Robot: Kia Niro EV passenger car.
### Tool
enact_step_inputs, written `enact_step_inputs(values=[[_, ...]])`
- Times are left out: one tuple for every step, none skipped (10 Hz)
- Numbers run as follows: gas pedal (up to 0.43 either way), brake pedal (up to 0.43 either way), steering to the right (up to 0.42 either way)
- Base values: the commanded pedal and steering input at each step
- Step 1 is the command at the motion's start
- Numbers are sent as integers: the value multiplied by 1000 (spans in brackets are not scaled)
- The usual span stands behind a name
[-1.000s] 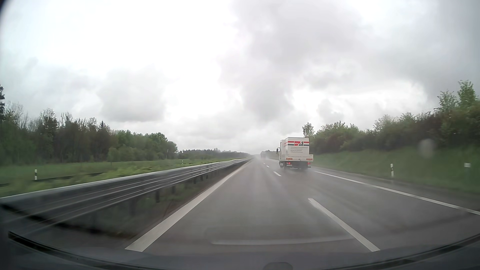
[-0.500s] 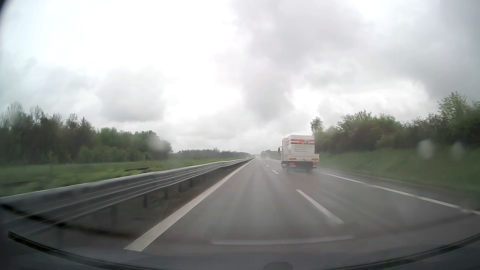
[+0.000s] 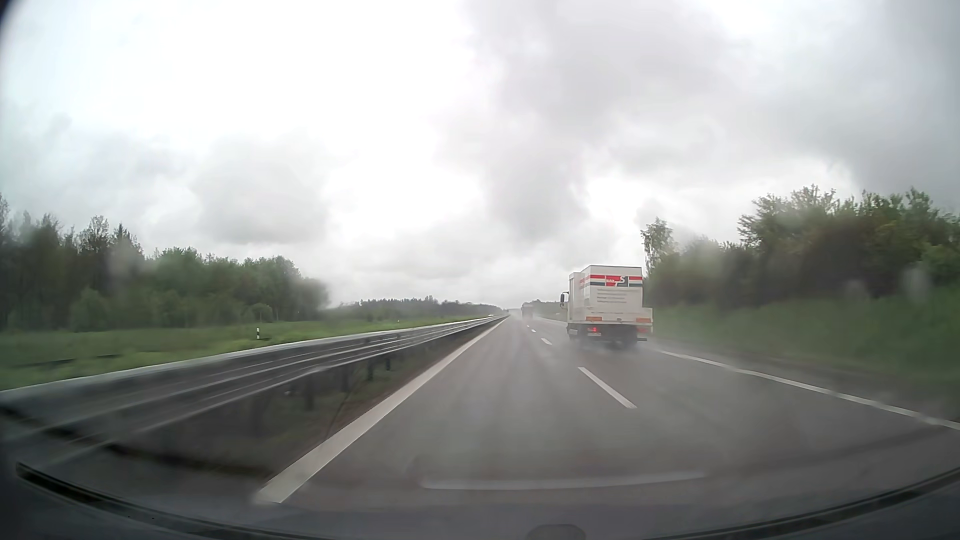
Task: Follow the waypoints while adhering to traffic rules and regulations
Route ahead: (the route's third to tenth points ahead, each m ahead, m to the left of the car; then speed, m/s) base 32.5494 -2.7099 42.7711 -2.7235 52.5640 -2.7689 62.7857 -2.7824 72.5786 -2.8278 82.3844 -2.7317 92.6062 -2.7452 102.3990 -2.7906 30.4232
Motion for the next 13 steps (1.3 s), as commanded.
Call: enact_step_inputs(values=[[287, 0, -1], [287, 0, -1], [287, 0, -1], [287, 0, -1], [287, 0, -1], [287, 0, -1], [287, 0, -1], [287, 0, -1], [287, 0, -1], [287, 0, -1], [287, 0, -1], [287, 0, -1], [287, 0, -1]])
